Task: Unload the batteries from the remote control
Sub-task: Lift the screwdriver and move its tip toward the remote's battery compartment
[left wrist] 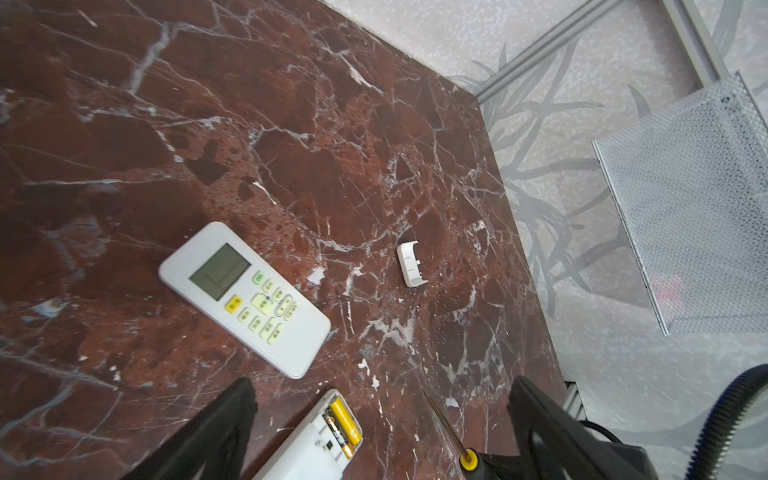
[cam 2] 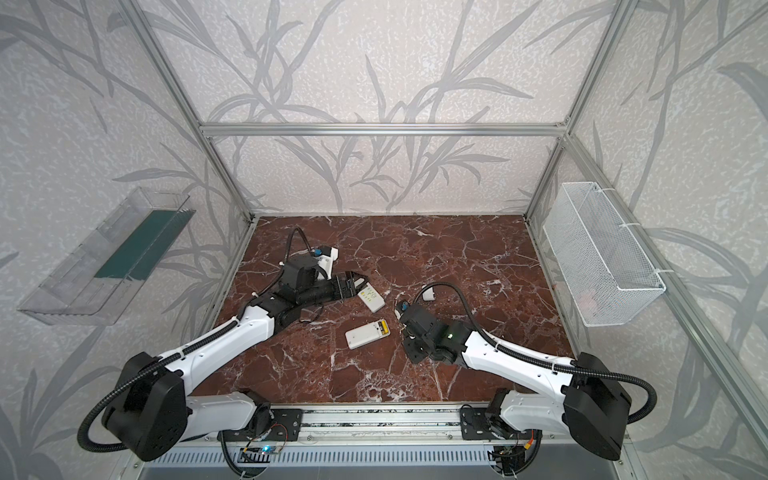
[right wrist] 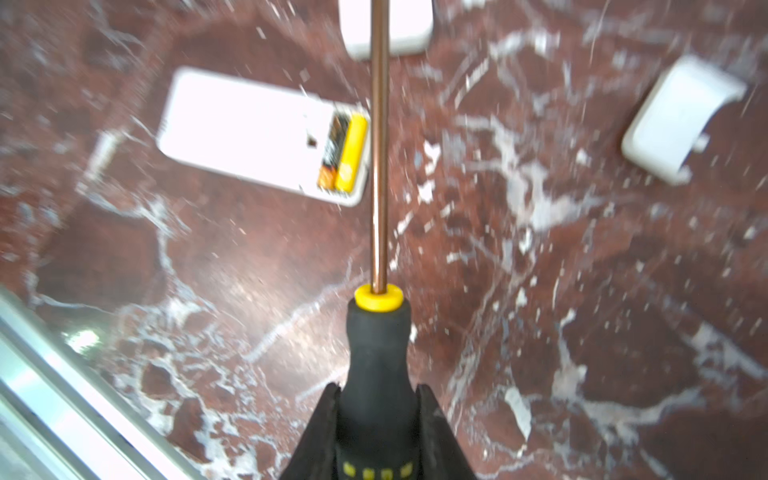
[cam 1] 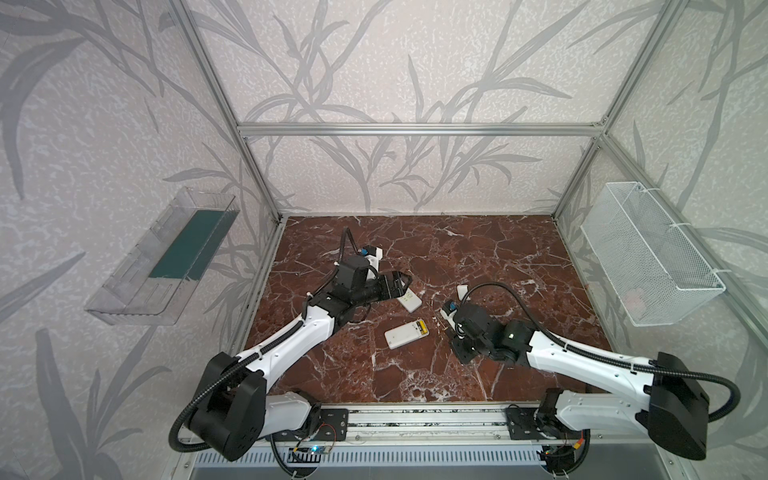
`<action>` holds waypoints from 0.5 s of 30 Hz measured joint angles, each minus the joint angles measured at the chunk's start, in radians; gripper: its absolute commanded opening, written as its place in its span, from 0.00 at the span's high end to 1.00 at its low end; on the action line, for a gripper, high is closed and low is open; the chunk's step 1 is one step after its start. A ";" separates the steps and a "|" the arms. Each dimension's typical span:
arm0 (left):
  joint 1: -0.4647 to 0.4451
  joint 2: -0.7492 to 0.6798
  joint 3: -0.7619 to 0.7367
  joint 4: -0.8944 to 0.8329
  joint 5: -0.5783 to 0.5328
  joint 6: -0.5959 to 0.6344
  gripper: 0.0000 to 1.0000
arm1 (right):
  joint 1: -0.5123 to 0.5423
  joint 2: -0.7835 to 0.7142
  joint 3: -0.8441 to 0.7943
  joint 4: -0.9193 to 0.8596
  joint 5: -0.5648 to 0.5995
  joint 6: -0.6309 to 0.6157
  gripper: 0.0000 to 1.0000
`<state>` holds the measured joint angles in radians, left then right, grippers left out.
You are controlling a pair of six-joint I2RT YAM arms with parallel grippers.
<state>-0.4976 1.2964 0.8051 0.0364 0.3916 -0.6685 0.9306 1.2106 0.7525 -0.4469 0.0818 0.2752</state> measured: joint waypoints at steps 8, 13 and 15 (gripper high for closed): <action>-0.064 0.032 0.032 0.001 -0.005 -0.040 0.12 | 0.000 0.076 0.179 -0.002 0.032 -0.116 1.00; -0.083 0.032 0.032 0.001 -0.056 -0.055 0.26 | 0.000 0.108 0.212 -0.014 0.068 -0.145 1.00; -0.094 0.031 0.032 0.003 -0.084 -0.065 0.32 | 0.000 0.119 0.222 -0.016 0.077 -0.149 1.00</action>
<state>-0.5919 1.3273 0.8371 0.0391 0.3080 -0.7338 0.9302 1.3300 0.9745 -0.4625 0.1593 0.1261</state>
